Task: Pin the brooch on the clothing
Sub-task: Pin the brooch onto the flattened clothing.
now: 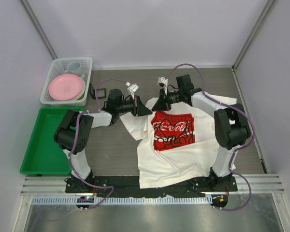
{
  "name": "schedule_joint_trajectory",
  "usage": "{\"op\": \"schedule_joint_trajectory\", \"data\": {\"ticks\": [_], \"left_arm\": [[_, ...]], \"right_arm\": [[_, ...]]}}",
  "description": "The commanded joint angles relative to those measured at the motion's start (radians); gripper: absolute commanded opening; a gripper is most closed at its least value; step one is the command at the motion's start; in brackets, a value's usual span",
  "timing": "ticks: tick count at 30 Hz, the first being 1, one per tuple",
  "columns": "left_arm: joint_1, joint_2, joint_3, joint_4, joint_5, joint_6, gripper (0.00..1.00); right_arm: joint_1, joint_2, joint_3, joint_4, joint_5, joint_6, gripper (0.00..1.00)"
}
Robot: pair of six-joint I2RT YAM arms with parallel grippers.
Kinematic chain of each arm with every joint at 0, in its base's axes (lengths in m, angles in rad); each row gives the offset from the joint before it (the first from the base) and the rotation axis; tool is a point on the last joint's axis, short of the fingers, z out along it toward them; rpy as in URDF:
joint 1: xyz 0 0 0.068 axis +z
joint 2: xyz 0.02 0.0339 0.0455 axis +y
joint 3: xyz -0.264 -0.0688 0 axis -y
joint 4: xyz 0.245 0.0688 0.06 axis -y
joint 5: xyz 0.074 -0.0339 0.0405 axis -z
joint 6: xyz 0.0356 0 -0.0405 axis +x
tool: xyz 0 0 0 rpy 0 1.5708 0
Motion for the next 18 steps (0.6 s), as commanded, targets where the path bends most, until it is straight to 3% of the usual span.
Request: {"op": "schedule_joint_trajectory", "data": {"ticks": [1, 18], "left_arm": [[0.018, 0.011, 0.048, 0.007, -0.091, 0.031, 0.11], [0.009, 0.021, 0.068, -0.030, -0.078, 0.066, 0.09]], "right_arm": [[0.045, -0.089, 0.032, -0.091, -0.087, -0.065, 0.01], [0.077, -0.082, 0.089, -0.232, -0.062, -0.222, 0.01]]}}
